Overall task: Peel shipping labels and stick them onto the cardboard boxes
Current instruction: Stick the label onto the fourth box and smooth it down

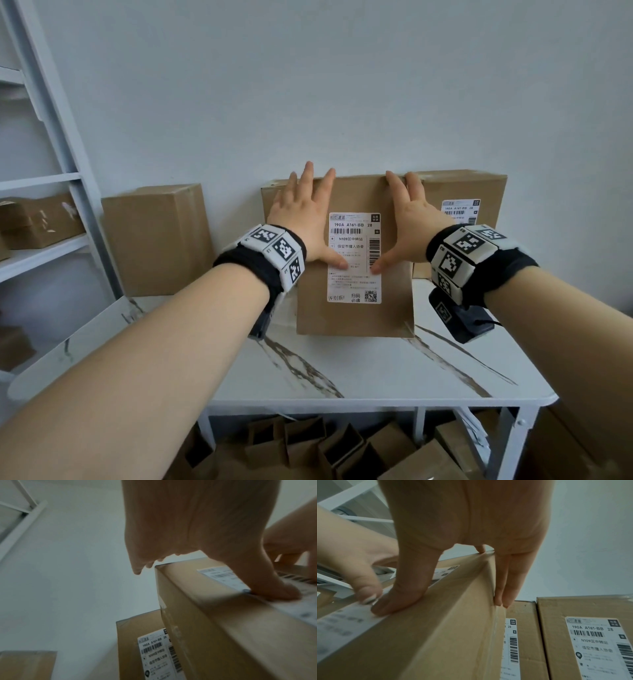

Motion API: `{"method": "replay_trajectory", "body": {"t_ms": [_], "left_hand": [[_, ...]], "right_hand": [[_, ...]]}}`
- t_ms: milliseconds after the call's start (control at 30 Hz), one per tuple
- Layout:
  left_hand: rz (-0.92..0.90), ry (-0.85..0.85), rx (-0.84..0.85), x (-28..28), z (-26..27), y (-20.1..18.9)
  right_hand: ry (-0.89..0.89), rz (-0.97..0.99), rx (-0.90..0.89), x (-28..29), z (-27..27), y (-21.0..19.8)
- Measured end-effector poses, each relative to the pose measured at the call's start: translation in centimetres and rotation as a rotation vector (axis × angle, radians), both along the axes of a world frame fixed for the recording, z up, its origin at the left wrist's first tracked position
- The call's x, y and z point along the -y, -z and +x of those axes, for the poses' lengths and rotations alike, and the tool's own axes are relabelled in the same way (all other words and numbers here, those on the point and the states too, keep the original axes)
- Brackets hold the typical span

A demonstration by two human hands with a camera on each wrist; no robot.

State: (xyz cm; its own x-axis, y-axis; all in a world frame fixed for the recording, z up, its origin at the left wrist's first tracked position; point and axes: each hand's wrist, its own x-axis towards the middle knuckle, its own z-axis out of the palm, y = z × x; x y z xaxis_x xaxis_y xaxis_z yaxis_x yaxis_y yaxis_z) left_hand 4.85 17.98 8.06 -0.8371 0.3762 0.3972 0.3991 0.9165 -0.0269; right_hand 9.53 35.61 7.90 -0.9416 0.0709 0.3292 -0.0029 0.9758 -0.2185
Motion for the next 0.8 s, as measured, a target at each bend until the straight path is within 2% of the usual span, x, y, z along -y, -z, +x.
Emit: {"method": "replay_trajectory", "body": {"t_ms": [133,500,700,800], "left_hand": [[0.001,0.006,-0.013,0.4,-1.0,-1.3],[0.238,0.096,-0.055,0.8,-1.2,-1.9],[0.292,0.107,-0.078,1.0,-1.7,-2.3],[0.289,0.113,-0.087,1.0,-1.8,-2.1]], "right_hand": [[0.013,0.011,-0.006,-0.1,0.0,0.1],[0.038,-0.087,-0.116,1.3,-0.6,0.1],[0.060,-0.121,-0.216,2.0,-1.0,0.7],[0.064,-0.111,-0.174,2.0,-1.1,1.0]]}}
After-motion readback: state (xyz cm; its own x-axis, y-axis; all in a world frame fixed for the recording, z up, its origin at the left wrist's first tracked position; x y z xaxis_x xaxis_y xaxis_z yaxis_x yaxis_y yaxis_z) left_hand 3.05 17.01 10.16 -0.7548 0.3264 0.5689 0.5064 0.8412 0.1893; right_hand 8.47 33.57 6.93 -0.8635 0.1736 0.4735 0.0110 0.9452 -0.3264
